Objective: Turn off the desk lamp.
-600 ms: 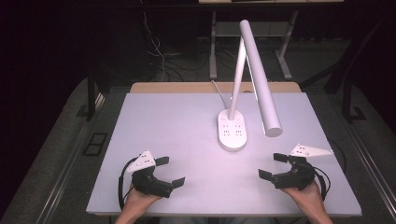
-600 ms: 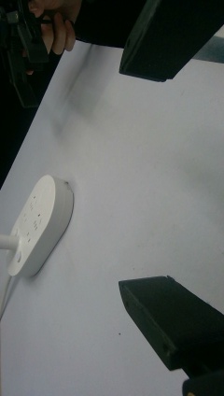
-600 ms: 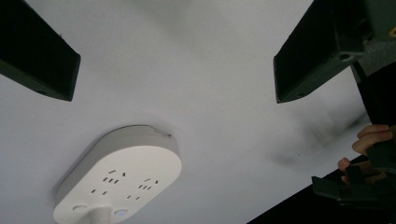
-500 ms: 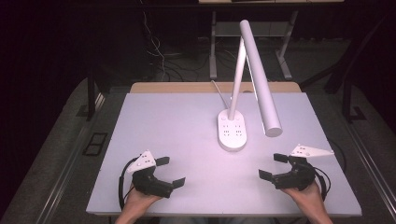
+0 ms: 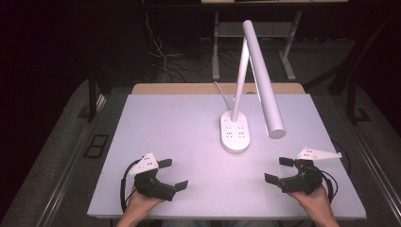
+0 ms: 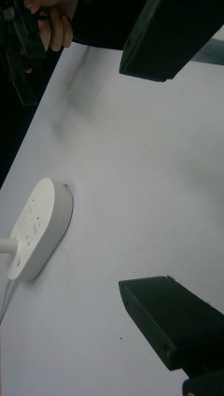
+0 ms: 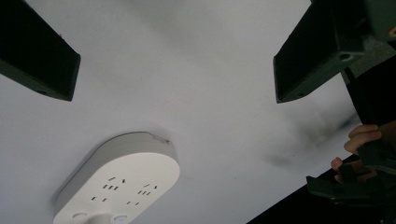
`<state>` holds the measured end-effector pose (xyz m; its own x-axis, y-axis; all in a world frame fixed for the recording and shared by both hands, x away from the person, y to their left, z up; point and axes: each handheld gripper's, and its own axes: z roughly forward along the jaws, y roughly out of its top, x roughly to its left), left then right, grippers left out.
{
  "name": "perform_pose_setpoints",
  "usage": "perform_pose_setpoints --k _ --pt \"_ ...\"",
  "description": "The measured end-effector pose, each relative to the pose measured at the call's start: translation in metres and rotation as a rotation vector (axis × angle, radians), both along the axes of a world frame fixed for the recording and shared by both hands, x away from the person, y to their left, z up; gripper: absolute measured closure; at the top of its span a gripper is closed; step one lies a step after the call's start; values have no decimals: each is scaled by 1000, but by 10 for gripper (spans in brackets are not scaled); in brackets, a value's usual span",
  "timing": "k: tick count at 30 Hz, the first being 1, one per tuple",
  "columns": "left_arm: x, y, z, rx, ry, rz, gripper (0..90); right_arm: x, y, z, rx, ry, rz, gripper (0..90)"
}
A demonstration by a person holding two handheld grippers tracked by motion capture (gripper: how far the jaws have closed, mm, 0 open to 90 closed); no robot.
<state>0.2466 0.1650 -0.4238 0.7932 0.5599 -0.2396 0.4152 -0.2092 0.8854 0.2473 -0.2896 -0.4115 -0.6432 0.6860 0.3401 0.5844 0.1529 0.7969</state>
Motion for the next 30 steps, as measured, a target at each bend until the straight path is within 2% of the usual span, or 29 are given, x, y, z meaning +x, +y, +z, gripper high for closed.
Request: perform_pose_setpoints --k 9,30 --pt "-1 1 0 2 -1 3 0 0 -2 2 2 21 -6 6" --pt "-1 8 1 -5 -1 32 0 9 -1 20 -18 18 26 6"
